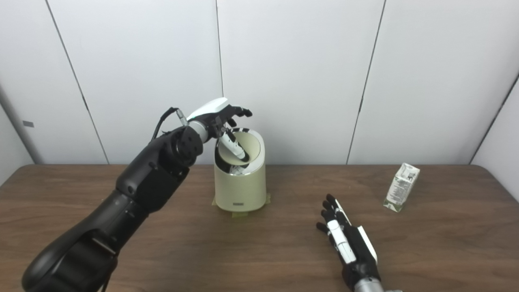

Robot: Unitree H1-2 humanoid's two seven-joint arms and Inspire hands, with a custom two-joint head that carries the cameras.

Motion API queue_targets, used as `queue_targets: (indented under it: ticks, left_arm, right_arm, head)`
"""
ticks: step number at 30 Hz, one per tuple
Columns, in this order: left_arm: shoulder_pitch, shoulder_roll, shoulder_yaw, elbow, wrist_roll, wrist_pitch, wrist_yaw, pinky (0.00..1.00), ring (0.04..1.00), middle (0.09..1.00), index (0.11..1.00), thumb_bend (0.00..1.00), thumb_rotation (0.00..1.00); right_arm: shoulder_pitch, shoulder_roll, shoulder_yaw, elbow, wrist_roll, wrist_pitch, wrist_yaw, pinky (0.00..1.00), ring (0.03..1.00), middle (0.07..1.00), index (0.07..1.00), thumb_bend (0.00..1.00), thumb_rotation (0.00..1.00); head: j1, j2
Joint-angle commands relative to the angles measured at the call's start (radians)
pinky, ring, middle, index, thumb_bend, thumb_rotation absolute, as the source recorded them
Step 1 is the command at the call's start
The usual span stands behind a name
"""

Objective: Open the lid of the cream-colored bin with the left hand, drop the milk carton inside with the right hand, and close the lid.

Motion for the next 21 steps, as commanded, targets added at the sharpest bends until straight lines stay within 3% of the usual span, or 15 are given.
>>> queue_targets:
  ticks: [1,5,21]
  left_arm:
    - [-0.070,0.014,-0.004,-0.002,0.034,-0.029,0.033,0.68,0.832,0.929,0.881,0.88,0.00]
    - [-0.067,0.018,-0.020,0.002,0.058,-0.040,0.041,0.66,0.820,0.926,0.882,0.89,0.00]
    - [-0.035,0.039,-0.090,0.024,0.157,-0.134,0.038,0.75,0.860,0.890,0.877,0.93,0.00]
  right_arm:
    - [-0.015,-0.009,-0.004,-0.029,0.001,-0.010,0.006,0.87,0.952,0.965,0.971,0.58,0.85]
    - [-0.014,-0.008,-0.004,-0.033,0.002,-0.007,0.006,0.88,0.954,0.964,0.969,0.59,0.84]
    - [-0.009,-0.006,-0.008,-0.036,0.016,-0.003,0.010,0.88,0.949,0.964,0.968,0.59,0.85]
  head:
    - [0.001,0.001]
    - [0.001,0.000]
    - [0.007,-0.018]
